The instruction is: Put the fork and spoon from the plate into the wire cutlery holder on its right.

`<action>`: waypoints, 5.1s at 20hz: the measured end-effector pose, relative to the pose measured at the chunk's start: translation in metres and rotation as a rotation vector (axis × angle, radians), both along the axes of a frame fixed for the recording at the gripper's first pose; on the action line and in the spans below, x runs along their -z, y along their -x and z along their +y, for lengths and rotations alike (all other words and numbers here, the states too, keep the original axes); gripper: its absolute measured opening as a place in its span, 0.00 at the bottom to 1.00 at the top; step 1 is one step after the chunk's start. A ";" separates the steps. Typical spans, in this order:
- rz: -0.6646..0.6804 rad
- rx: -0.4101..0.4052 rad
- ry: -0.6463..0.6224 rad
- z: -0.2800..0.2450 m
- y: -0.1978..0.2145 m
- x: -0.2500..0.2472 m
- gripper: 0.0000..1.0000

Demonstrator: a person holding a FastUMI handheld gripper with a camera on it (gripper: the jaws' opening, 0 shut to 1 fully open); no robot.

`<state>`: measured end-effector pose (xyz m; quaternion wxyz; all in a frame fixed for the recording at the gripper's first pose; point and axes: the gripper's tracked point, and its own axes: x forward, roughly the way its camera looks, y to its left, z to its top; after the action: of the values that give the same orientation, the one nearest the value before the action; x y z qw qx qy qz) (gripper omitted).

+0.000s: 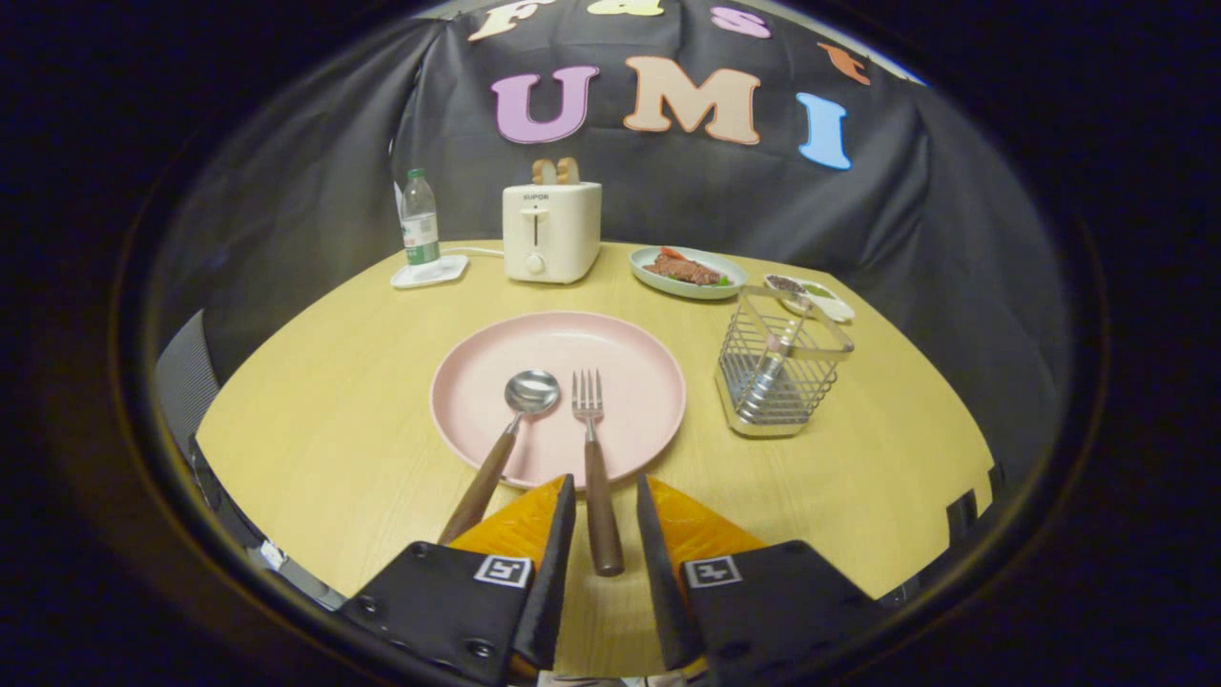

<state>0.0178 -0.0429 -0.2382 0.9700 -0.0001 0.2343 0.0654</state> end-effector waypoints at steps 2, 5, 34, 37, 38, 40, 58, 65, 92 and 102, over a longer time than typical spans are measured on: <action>0.004 0.002 0.004 0.000 -0.002 0.001 0.39; 0.014 -0.008 0.016 0.001 -0.002 0.006 0.30; 0.083 0.111 0.034 -0.031 0.000 -0.073 0.08; 0.091 0.175 0.054 -0.047 -0.001 -0.094 0.08; 0.095 0.196 0.048 -0.050 -0.002 -0.101 0.08; 0.106 0.241 0.025 -0.057 -0.005 -0.113 0.08; 0.603 0.473 -0.113 -0.092 -0.031 -0.095 0.08; 0.750 0.414 -0.123 -0.102 -0.052 -0.085 0.08; 0.461 0.222 0.207 -0.098 -0.025 -0.144 0.99; 0.235 0.087 0.236 -0.013 0.014 -0.130 0.98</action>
<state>0.0034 -0.0561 -0.1079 0.9311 -0.0964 0.3518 -0.0052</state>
